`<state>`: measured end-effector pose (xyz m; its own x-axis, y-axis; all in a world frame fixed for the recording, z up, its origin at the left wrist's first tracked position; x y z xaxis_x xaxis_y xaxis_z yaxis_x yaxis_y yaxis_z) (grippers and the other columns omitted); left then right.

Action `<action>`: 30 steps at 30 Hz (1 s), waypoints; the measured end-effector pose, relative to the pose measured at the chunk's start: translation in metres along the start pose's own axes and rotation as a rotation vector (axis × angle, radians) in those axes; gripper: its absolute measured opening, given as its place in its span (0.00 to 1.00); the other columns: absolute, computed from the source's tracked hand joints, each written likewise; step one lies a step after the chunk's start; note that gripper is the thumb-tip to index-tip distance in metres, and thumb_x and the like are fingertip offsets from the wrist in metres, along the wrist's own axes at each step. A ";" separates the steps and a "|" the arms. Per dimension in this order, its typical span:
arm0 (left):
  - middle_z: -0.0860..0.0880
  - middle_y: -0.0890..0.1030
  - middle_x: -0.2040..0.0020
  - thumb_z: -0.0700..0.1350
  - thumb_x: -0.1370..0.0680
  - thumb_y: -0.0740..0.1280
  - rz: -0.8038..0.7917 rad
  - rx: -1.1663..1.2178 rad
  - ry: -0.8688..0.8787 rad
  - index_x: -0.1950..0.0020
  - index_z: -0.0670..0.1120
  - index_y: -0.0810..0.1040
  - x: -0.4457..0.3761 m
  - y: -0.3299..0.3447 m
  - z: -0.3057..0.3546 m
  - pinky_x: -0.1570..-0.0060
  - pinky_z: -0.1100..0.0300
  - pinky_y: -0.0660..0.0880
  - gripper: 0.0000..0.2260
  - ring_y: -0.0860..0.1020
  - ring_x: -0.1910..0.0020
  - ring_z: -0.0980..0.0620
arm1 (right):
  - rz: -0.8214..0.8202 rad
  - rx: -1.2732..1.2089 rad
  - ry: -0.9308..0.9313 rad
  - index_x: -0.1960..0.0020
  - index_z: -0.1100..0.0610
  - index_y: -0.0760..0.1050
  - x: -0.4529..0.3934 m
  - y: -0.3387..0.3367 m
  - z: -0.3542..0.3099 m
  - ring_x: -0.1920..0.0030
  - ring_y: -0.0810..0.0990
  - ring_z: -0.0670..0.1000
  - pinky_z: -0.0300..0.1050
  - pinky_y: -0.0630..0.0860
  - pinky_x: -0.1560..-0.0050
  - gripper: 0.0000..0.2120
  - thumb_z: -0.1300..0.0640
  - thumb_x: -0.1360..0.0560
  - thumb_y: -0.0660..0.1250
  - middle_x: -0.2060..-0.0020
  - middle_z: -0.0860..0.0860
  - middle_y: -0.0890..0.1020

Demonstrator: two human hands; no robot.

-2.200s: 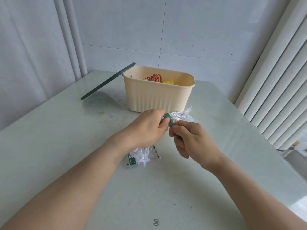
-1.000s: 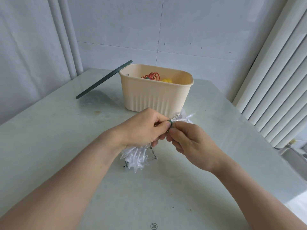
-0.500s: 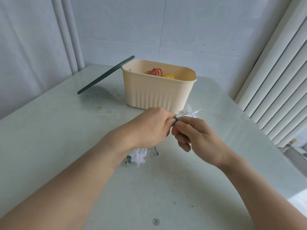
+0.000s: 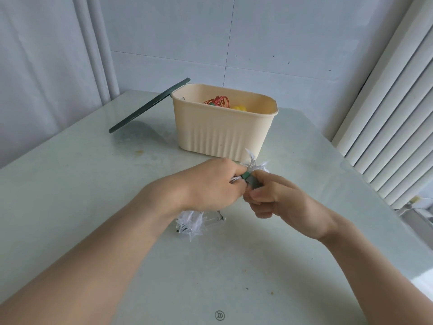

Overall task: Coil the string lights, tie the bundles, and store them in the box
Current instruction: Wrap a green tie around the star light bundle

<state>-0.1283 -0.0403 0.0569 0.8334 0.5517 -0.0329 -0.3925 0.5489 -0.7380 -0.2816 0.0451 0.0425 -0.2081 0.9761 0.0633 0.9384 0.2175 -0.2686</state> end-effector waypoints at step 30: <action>0.56 0.72 0.78 0.47 0.19 0.65 0.200 0.169 -0.014 0.70 0.42 0.75 -0.009 0.010 -0.002 0.72 0.68 0.64 0.20 0.68 0.77 0.59 | 0.478 -0.669 0.158 0.60 0.62 0.80 -0.014 0.010 0.009 0.74 0.72 0.45 0.36 0.73 0.73 0.15 0.49 0.25 0.70 0.71 0.52 0.74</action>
<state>-0.1389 -0.0410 0.0485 0.7276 0.6678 -0.1570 -0.6095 0.5242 -0.5947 -0.2718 0.0335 0.0302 0.2481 0.9398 0.2348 0.8920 -0.3162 0.3230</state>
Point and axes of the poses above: each hand's wrist, its own x-axis away from the middle knuckle, its own y-axis out of the palm, z = x × y, the point moved 1 cm from there along -x, towards the middle knuckle
